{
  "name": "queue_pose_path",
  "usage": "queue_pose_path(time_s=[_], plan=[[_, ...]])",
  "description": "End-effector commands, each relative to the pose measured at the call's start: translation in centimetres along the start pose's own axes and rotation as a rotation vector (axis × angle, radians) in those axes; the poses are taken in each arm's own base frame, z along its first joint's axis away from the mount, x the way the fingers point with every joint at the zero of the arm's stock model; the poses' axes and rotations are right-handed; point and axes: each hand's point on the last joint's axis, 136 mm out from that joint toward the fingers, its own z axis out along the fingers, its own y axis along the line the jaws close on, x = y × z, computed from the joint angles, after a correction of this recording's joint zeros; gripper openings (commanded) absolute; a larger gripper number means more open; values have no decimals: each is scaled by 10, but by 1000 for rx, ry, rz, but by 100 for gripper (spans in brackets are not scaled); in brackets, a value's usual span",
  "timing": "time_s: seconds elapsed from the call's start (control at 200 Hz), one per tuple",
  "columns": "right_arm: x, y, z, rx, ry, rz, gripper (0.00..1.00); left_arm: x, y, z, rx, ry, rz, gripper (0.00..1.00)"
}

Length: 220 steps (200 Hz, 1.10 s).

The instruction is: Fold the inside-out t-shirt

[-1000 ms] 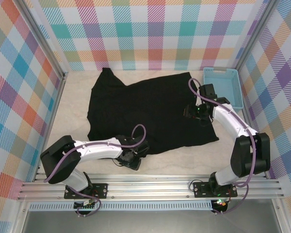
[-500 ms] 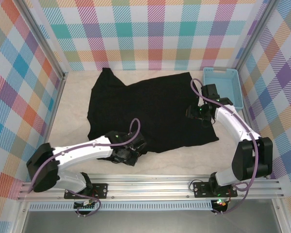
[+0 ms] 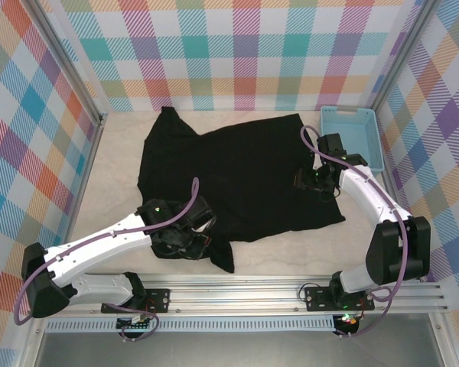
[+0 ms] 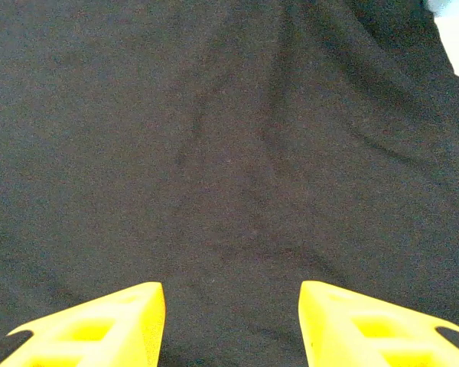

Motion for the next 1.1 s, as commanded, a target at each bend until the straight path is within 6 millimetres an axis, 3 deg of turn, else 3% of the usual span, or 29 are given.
queue_pose_path(time_s=[0.0,0.09,0.295,0.52,0.735,0.915,1.095], plan=[[6,1,-5,-18,9,3,50,6,-13,0,90,31,18,2],[9,1,-5,-25,9,6,50,3,-13,4,93,25,19,2],[20,-12,1,39,42,17,50,-3,7,5,0,3,-9,0],[40,-64,4,155,69,174,52,-3,35,7,-57,-44,-94,0],[60,-121,14,171,66,452,53,-13,43,5,-13,-105,-136,0],[78,-148,21,195,100,580,52,-22,39,1,58,-144,-147,0],[78,-153,33,190,119,625,49,-25,34,1,113,-141,-140,0]])
